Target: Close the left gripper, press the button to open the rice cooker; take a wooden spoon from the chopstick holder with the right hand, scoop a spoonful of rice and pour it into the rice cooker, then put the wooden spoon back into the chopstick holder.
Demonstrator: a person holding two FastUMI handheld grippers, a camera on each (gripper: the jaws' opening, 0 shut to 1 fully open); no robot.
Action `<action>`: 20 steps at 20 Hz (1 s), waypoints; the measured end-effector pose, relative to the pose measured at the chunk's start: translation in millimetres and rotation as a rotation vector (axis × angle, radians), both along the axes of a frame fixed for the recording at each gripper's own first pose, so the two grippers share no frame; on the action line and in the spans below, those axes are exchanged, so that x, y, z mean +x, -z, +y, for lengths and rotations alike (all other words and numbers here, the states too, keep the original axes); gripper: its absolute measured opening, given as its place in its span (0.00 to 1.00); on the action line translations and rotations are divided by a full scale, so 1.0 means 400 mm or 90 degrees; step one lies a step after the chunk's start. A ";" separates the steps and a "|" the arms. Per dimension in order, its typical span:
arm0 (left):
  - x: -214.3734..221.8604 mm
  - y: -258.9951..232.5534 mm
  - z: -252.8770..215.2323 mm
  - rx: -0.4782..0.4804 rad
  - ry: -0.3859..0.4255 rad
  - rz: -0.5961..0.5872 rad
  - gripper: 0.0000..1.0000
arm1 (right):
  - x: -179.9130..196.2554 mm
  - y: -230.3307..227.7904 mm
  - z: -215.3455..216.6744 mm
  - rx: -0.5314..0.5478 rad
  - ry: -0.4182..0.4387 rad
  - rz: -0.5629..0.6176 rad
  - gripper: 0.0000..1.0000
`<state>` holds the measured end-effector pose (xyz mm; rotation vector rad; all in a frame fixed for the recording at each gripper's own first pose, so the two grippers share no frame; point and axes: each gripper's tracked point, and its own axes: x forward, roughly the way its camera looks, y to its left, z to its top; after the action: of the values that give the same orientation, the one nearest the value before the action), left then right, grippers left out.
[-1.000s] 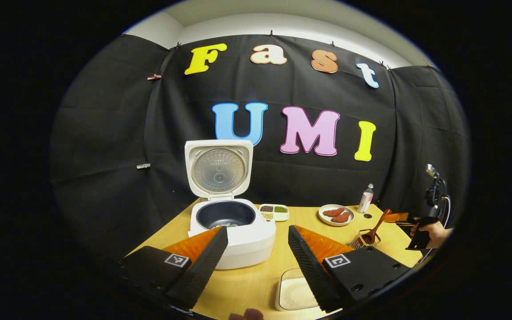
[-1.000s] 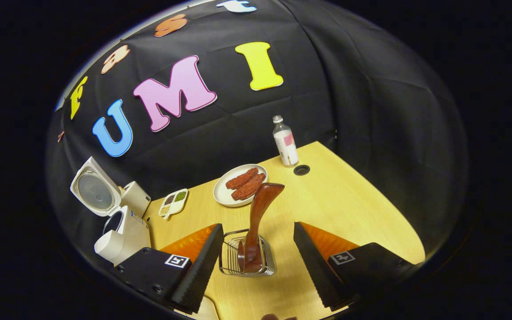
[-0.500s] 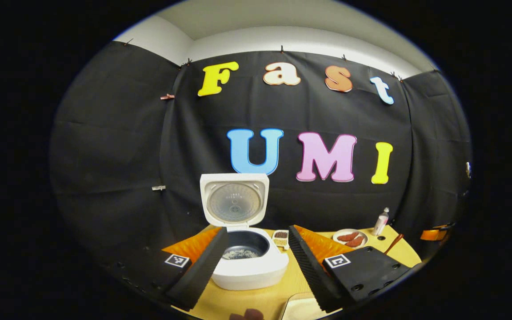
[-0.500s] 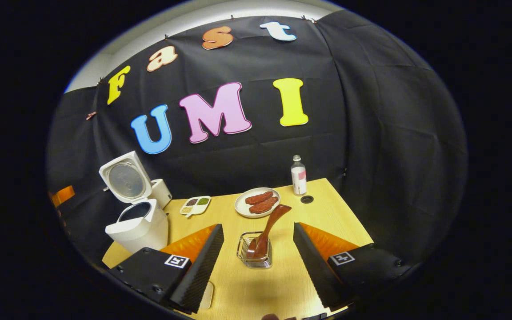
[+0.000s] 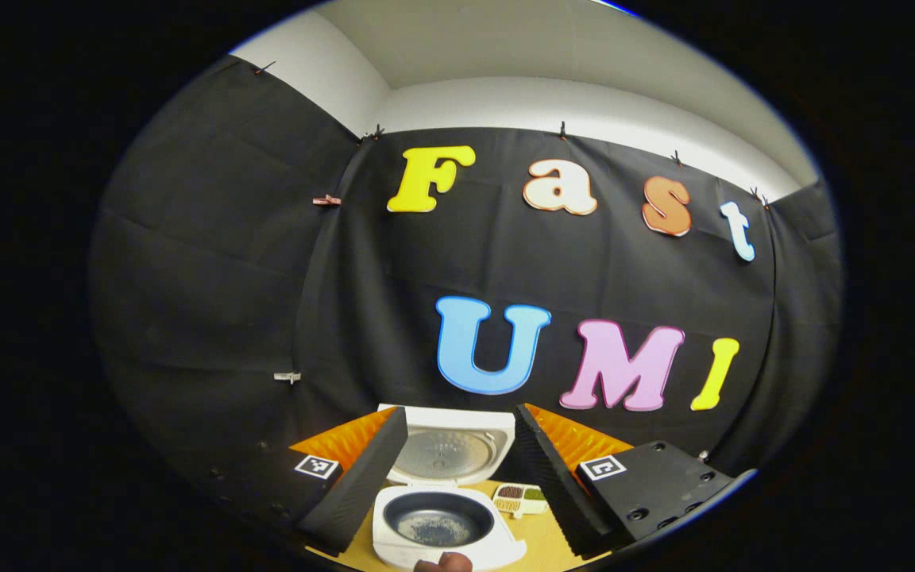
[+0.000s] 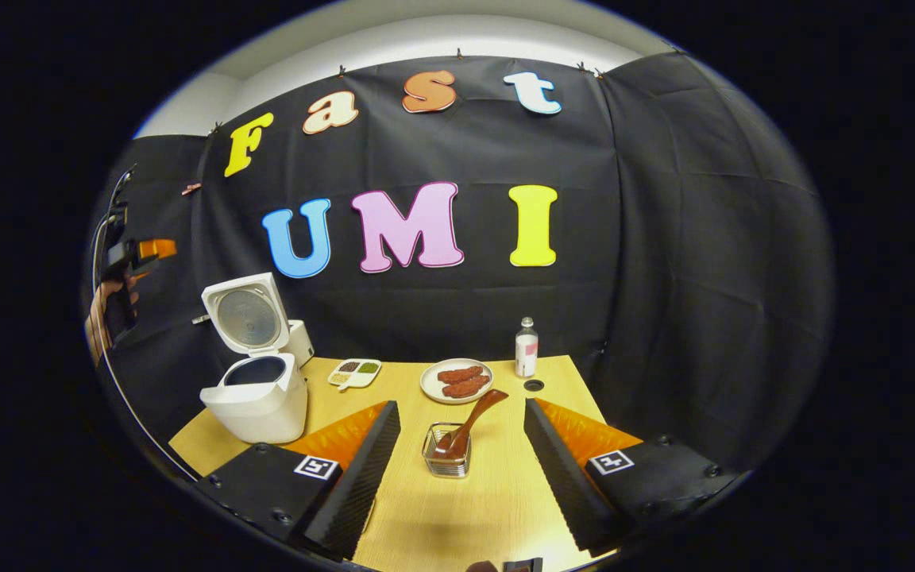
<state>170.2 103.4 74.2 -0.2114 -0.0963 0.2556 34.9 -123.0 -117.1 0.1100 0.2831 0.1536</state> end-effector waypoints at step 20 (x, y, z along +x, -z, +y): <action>0.614 0.264 0.168 0.050 0.004 0.181 0.94 | -0.191 -0.065 0.027 -0.042 0.139 -0.009 0.99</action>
<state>415.9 170.7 -31.2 -0.0961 0.1766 0.2730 -41.4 -112.2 -91.0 0.0738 0.2597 -0.0721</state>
